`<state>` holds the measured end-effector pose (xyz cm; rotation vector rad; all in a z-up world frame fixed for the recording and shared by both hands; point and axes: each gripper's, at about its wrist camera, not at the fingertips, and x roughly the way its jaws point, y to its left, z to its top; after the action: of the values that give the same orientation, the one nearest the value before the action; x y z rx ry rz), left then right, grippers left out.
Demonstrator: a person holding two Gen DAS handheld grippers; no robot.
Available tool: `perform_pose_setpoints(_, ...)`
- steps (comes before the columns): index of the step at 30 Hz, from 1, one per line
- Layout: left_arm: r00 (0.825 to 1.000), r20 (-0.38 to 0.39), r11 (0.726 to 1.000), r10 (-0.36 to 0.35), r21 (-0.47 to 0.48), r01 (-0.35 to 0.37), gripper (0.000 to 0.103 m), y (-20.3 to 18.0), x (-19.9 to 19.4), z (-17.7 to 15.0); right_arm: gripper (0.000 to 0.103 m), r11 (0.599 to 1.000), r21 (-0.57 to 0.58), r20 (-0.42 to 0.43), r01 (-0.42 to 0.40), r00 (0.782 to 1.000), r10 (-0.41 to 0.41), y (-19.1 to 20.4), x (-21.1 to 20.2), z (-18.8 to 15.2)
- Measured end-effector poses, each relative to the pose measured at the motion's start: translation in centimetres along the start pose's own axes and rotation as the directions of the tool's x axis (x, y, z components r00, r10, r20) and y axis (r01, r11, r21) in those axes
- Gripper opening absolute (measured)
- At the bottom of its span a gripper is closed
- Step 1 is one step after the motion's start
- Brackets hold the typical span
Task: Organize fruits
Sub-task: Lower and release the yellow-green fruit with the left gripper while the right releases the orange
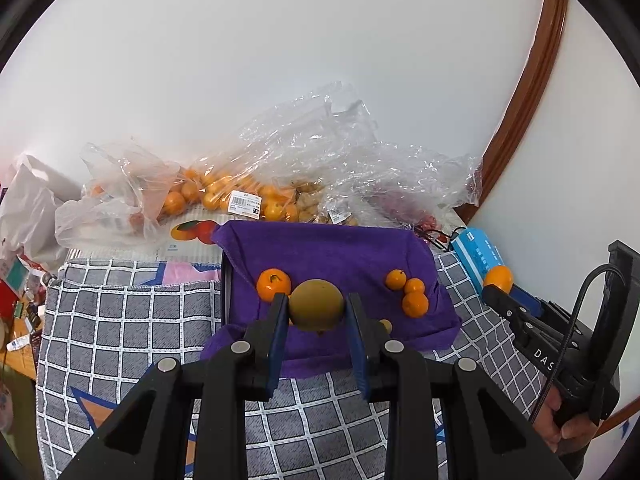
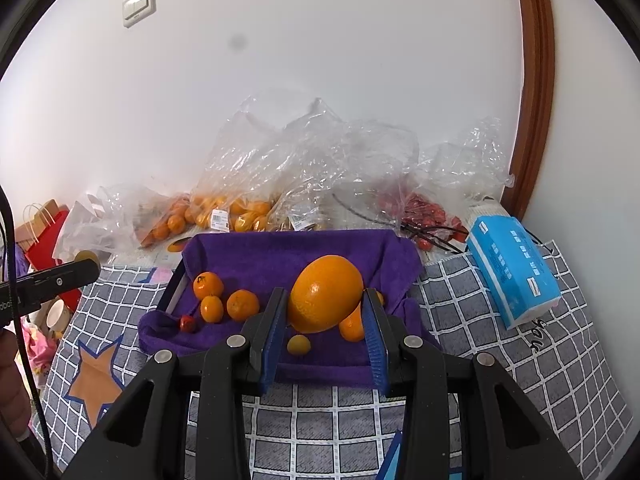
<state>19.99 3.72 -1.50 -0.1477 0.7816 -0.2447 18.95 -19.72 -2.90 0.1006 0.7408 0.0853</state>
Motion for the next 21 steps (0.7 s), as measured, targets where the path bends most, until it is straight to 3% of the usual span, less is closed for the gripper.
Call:
perform_pose_setpoints(15,1.0,-0.02,1.0,0.0,-0.021,-0.001,0.027,0.9,2.8,1.4,0.037,1.0,-0.002,-0.018,0.012,1.0,-0.012,-0.8,2.2,0.5)
perform_pose_setpoints(21,0.998,-0.067,0.999,0.003,-0.041,-0.006,0.027,1.8,5.8,1.3,0.037,1.0,-0.009,-0.073,-0.001,0.997,0.001,-1.0,4.9,-0.3)
